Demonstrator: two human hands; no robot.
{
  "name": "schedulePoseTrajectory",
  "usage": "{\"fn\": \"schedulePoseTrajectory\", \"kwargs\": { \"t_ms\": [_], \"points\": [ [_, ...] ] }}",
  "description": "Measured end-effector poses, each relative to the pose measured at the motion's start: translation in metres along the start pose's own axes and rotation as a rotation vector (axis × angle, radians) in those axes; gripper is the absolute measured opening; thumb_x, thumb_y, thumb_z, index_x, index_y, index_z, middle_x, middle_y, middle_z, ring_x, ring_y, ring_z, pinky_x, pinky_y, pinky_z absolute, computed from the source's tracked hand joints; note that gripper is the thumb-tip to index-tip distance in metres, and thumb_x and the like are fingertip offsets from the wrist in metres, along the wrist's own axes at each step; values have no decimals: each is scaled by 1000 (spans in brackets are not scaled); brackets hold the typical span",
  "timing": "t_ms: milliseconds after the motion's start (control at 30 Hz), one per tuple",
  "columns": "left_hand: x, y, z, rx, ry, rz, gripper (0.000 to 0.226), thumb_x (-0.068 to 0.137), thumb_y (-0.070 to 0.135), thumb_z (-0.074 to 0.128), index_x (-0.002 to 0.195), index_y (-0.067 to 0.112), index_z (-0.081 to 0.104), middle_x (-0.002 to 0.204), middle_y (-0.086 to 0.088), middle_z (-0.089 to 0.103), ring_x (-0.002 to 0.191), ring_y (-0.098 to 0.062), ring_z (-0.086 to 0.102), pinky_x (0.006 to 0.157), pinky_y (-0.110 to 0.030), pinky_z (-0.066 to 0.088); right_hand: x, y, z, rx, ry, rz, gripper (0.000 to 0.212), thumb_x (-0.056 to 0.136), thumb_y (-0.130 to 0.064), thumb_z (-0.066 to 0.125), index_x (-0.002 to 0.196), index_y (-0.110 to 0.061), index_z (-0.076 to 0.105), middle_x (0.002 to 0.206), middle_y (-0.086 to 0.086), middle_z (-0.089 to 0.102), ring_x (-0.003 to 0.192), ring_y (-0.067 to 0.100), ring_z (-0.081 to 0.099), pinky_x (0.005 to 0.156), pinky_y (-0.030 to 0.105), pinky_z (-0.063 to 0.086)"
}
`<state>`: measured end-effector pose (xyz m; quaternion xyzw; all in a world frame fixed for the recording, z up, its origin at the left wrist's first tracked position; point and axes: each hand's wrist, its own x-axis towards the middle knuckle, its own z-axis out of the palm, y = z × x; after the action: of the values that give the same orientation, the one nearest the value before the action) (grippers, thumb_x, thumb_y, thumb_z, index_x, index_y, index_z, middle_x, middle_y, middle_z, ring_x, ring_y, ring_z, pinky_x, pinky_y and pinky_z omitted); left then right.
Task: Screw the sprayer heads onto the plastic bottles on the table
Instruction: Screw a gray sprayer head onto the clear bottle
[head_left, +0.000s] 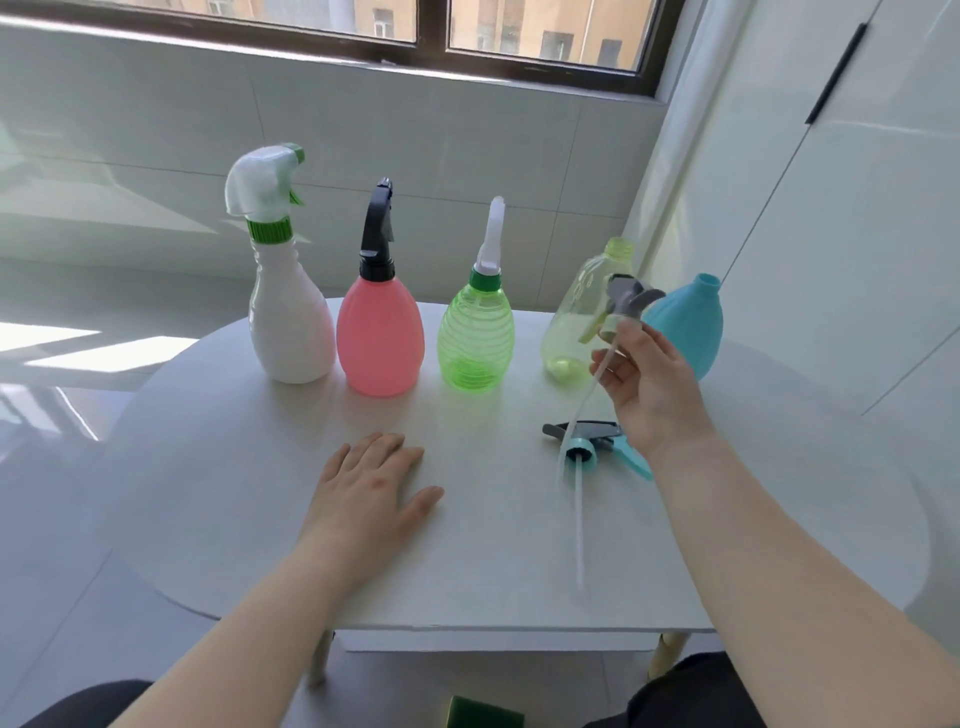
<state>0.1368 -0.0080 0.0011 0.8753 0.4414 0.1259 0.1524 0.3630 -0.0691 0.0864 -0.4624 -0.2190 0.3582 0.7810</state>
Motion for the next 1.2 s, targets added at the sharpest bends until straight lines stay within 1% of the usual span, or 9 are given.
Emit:
{"fn": "schedulePoseTrajectory", "kwargs": {
  "t_ms": [200, 267, 367, 467, 533, 600, 733, 1000, 1200],
  "points": [
    [-1, 3, -1, 73, -40, -7, 48, 90, 44, 33, 135, 28, 28, 149, 6, 22, 139, -12, 12, 113, -28, 2, -8, -8, -36, 146, 18, -33, 13, 86, -11, 50, 79, -18, 59, 56, -10, 68, 52, 3, 61, 55, 14, 50],
    [-1, 7, -3, 57, -19, 7, 42, 91, 38, 39, 131, 24, 37, 145, 5, 31, 135, -14, 23, 109, -26, 10, -11, -2, -50, 169, 15, -38, 14, 87, -12, 50, 79, -19, 60, 59, -10, 68, 53, 2, 59, 56, 13, 50],
    [3, 28, -10, -169, 133, 71, 25, 86, 17, 54, 110, 13, 59, 123, -4, 57, 114, -20, 50, 93, -19, 28, -9, 0, -64, 205, 25, -40, 12, 86, -14, 50, 80, -19, 59, 57, -11, 66, 51, 1, 55, 51, 11, 44],
    [23, 70, -22, -287, 263, 205, 23, 79, 7, 61, 102, 11, 63, 104, 2, 60, 93, -13, 52, 80, -4, 29, -2, -11, -76, 246, 20, -62, 12, 86, -13, 51, 79, -18, 59, 58, -10, 67, 53, 1, 56, 52, 12, 45],
    [47, 103, -29, -390, 300, 241, 32, 80, 10, 61, 112, 12, 57, 106, 8, 52, 95, -10, 48, 81, -7, 30, 1, -14, -85, 248, 32, -71, 15, 83, -13, 53, 75, -21, 64, 62, -9, 70, 55, 1, 58, 54, 12, 47],
    [77, 131, -32, -491, 314, 228, 44, 82, 16, 59, 124, 12, 46, 116, 5, 48, 107, -10, 45, 93, -15, 30, 0, -13, -92, 245, 70, -56, 18, 81, -13, 55, 69, -20, 67, 60, -8, 69, 54, 2, 58, 53, 12, 48],
    [129, 161, -28, -576, 299, 70, 66, 82, 25, 59, 136, 14, 24, 145, -5, 29, 132, -18, 28, 109, -33, 24, 0, -11, -104, 269, 65, -35, 6, 66, -18, 62, 67, -19, 68, 61, -6, 70, 55, 4, 62, 55, 14, 50],
    [168, 161, -3, -722, 172, -171, 101, 66, 34, 75, 140, 25, 6, 151, -6, 17, 136, -23, 23, 110, -41, 25, 5, -3, -117, 358, 84, 74, 11, 62, -15, 63, 69, -17, 71, 65, -4, 72, 61, 8, 67, 57, 16, 54],
    [175, 167, 5, -733, 165, -146, 99, 66, 29, 76, 139, 24, 9, 143, -4, 34, 128, -22, 34, 99, -32, 30, 5, -1, -120, 399, 111, 95, 15, 73, -10, 56, 87, -11, 61, 66, -2, 73, 63, 10, 69, 60, 18, 56]
  ]
}}
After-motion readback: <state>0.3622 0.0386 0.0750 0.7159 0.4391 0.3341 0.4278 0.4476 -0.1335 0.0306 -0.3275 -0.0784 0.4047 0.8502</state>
